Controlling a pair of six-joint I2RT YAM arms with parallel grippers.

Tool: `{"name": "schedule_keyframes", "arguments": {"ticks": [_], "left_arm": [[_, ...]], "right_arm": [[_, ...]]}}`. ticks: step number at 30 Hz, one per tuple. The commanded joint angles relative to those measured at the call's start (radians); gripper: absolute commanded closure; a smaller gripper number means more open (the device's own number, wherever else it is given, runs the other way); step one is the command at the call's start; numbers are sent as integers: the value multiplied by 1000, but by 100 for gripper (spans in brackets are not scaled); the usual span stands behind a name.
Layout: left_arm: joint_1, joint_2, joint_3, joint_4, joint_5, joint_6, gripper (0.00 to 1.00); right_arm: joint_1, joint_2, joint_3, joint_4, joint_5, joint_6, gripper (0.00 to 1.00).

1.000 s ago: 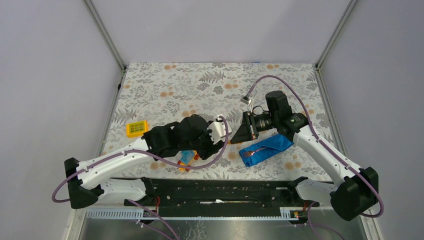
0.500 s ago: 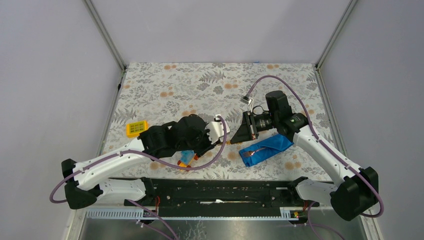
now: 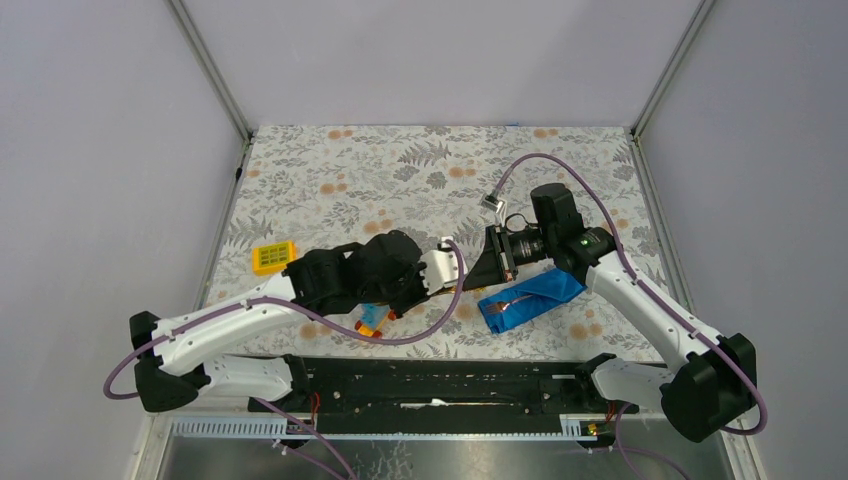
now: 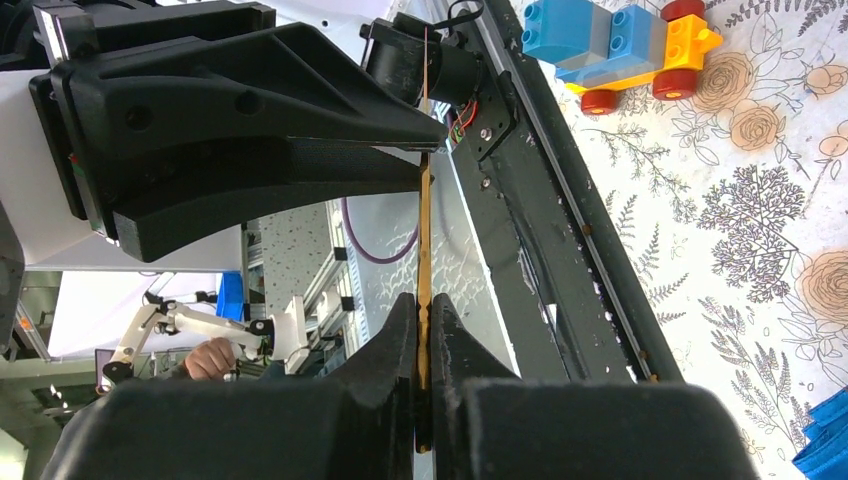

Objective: Fold the napkin into a case and place the utensils inside
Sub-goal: Pass from the right arm to the left

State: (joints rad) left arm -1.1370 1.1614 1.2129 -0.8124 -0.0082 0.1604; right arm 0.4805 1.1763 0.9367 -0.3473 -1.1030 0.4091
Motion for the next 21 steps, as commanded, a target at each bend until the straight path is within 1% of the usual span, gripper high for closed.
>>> {"name": "schedule_keyframes", "arguments": {"ticks": [1, 3, 7, 13, 19, 20, 21], "left_arm": [[-14, 14, 60, 46, -1, 14, 75], [-19, 26, 69, 35, -3, 21, 75], [-30, 39, 80, 21, -10, 36, 70], [-33, 48, 86, 18, -18, 54, 69], [-33, 47, 81, -1, -33, 62, 85], [-33, 43, 79, -3, -39, 63, 88], [-33, 38, 77, -9, -45, 63, 93]], "right_arm": [[3, -31, 7, 39, -47, 21, 100], [2, -29, 4, 39, -50, 18, 100], [3, -26, 0, 41, -49, 17, 100], [3, -30, -5, 42, -50, 20, 100], [3, -33, -7, 43, -47, 24, 100], [3, -34, -6, 43, -44, 25, 100], [2, -33, -6, 44, -41, 27, 100]]}}
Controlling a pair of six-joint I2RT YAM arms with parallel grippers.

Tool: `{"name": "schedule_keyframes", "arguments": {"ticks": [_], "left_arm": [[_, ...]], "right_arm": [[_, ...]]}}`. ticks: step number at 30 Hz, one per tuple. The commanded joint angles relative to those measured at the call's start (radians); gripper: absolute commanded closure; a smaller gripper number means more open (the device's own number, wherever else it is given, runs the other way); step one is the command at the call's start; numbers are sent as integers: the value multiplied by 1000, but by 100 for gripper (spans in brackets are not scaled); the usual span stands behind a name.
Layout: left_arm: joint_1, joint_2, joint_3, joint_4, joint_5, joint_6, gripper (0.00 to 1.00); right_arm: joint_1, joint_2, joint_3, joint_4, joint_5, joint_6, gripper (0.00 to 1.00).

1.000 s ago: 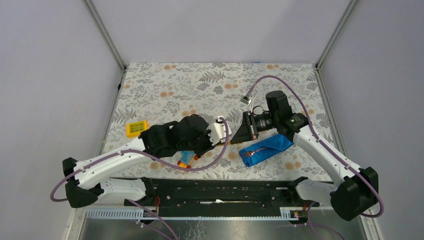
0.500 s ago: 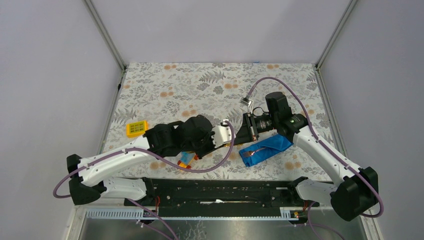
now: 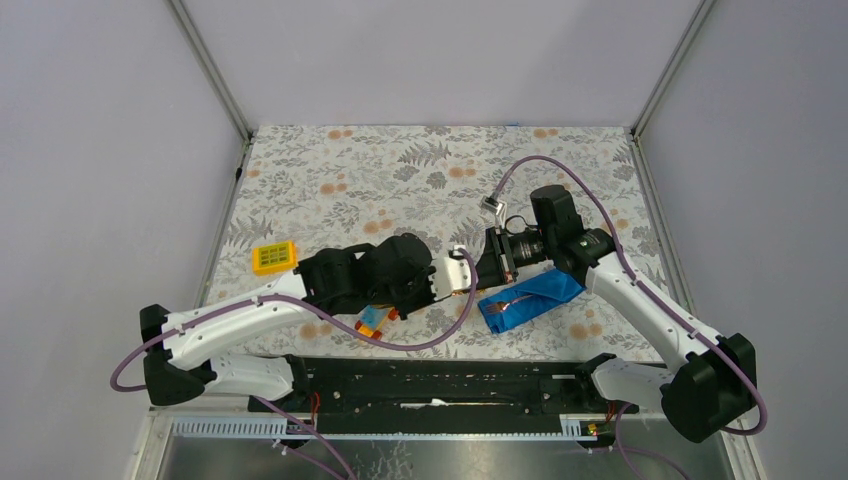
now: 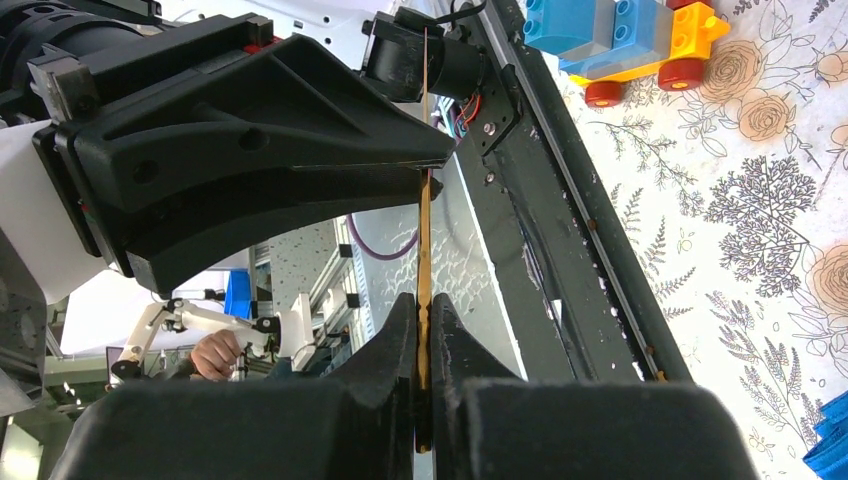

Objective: Fold the napkin into a case and place the utensils inside
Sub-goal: Pass from the right arm to the left

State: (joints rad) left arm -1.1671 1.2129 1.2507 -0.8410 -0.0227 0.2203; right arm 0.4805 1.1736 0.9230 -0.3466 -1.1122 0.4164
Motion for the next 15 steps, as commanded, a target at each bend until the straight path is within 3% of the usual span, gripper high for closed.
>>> {"name": "schedule_keyframes", "arguments": {"ticks": [1, 5, 7, 9, 12, 15], "left_arm": [[-3, -18, 35, 18, -39, 3, 98], [-3, -34, 16, 17, -43, -9, 100], [-3, -33, 2, 18, -30, -19, 100], [-3, -33, -13, 25, -24, -32, 100], [-3, -19, -25, 39, -41, -54, 100], [-3, 11, -26, 45, -64, -83, 100]], "right_arm": [[3, -31, 10, 43, -29, 19, 100], [3, -46, 20, 42, 35, 29, 84], [2, -66, 24, 42, 124, 48, 69], [2, -82, 30, 33, 236, 66, 51], [-20, -100, 58, -17, 407, 69, 33], [-97, -114, 132, -167, 681, 38, 23]]}}
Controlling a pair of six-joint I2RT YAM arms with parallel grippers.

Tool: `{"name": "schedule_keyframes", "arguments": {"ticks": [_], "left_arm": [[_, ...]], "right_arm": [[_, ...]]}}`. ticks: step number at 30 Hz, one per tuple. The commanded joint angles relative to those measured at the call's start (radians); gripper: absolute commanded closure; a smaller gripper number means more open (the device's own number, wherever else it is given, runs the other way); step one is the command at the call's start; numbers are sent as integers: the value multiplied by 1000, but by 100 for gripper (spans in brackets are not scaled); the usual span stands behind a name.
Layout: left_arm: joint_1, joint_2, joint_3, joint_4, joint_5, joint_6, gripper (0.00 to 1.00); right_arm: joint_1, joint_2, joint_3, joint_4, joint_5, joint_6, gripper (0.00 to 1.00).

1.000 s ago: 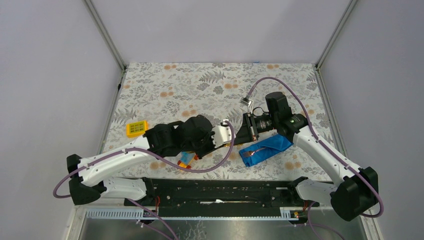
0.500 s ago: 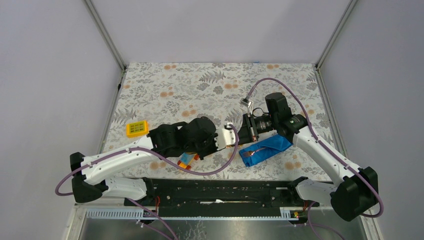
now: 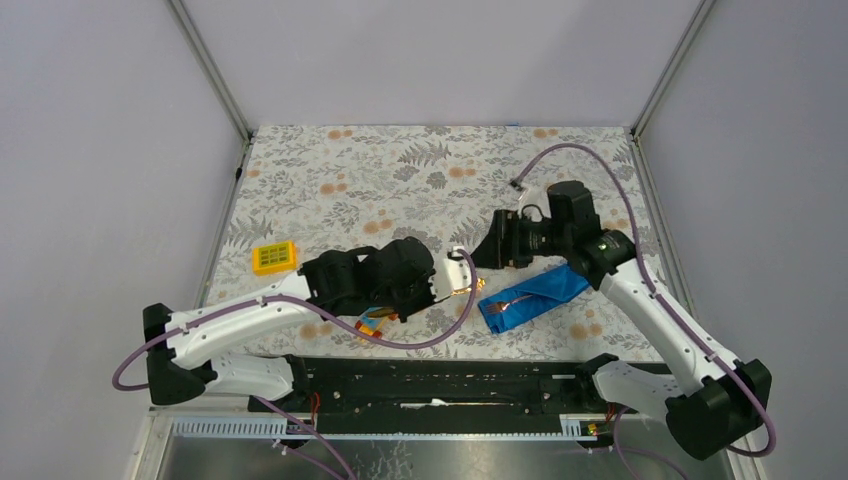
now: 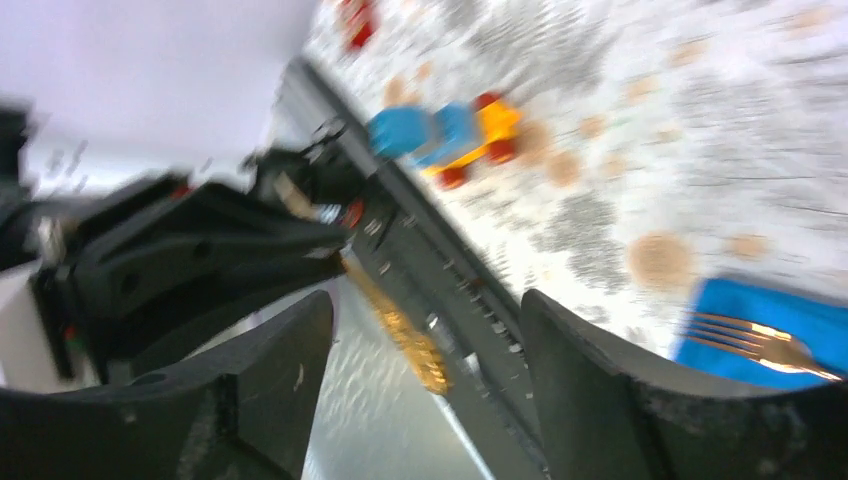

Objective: Fold the napkin into a case and place the utensils inside
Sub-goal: Pass from the right arm to the left, then insert the knife into the folded napkin.

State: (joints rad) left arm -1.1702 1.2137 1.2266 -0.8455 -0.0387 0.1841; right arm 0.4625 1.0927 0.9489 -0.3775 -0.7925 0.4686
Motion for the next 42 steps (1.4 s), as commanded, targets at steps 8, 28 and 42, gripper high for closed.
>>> {"name": "schedule_keyframes", "arguments": {"ticks": [8, 28, 42], "left_arm": [[0, 247, 71, 133, 101, -226, 100], [1, 823, 469, 88, 255, -309, 100], [26, 944, 591, 93, 275, -359, 100]], "right_arm": [[-294, 21, 286, -469, 1083, -98, 4], [-294, -504, 209, -348, 942, -152, 0], [-294, -521, 167, -352, 895, -142, 0]]}}
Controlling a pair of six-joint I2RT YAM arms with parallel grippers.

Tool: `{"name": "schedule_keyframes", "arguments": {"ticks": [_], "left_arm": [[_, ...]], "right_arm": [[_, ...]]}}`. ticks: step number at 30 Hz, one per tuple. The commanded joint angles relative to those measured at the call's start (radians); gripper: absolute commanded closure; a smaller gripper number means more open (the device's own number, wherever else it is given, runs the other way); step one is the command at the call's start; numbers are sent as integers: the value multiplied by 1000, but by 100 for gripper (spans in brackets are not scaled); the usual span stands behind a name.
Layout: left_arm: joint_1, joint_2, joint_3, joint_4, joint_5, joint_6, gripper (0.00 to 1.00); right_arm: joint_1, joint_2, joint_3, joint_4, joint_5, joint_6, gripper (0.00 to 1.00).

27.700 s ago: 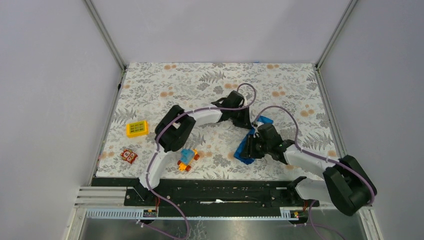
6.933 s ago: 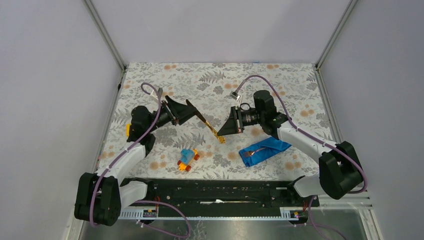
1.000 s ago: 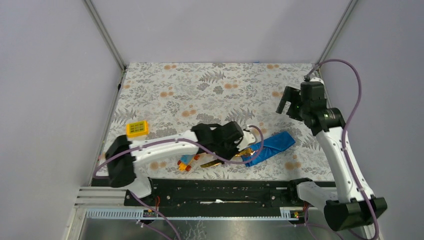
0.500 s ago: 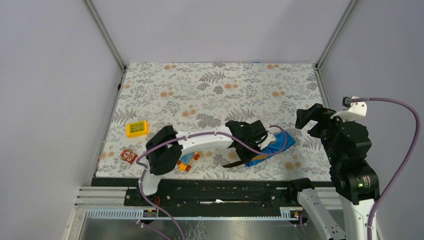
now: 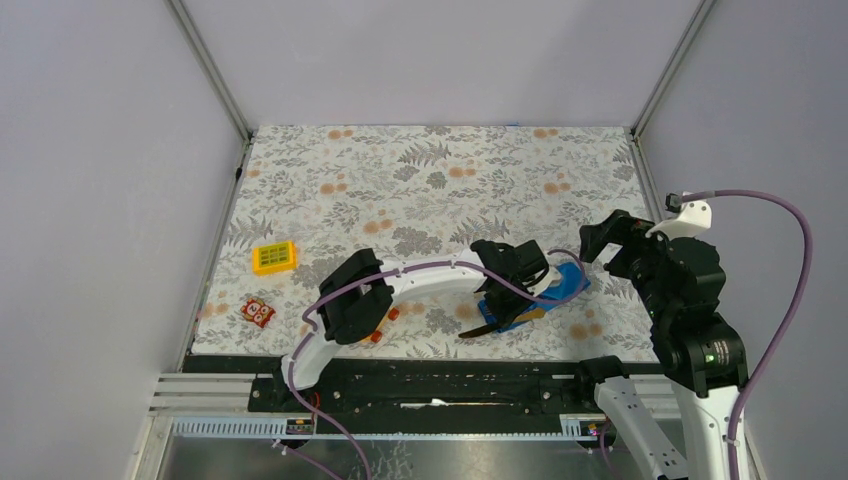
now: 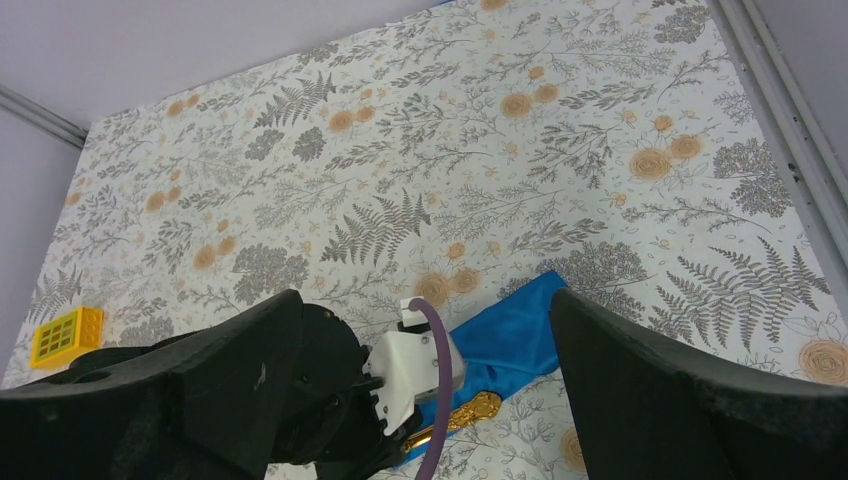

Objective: Fold the napkin into a case and place the utensils inside
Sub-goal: Insert the knife into the folded napkin.

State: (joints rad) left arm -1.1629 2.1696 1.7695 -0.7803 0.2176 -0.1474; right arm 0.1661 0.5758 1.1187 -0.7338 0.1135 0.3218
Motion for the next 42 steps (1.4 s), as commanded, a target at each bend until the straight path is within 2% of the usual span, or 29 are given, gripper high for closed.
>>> {"name": "schedule_keyframes", "arguments": {"ticks": [1, 15, 26, 30, 35, 42], "left_arm": [[22, -17, 40, 40, 21, -31, 100], [45, -91, -23, 130, 60, -72, 100], [65, -75, -46, 135, 62, -115, 100], [66, -79, -54, 164, 62, -128, 100], [65, -77, -65, 170, 19, -132, 100], [64, -88, -78, 189, -9, -112, 100]], "right_arm": [[3, -4, -3, 4, -12, 5, 0], [3, 12, -23, 20, -33, 16, 0], [3, 52, -63, 41, -66, 25, 0], [3, 120, -119, 85, -44, 53, 0], [1, 238, -228, 178, 61, 214, 0], [-61, 444, -357, 344, 28, 284, 1]]}}
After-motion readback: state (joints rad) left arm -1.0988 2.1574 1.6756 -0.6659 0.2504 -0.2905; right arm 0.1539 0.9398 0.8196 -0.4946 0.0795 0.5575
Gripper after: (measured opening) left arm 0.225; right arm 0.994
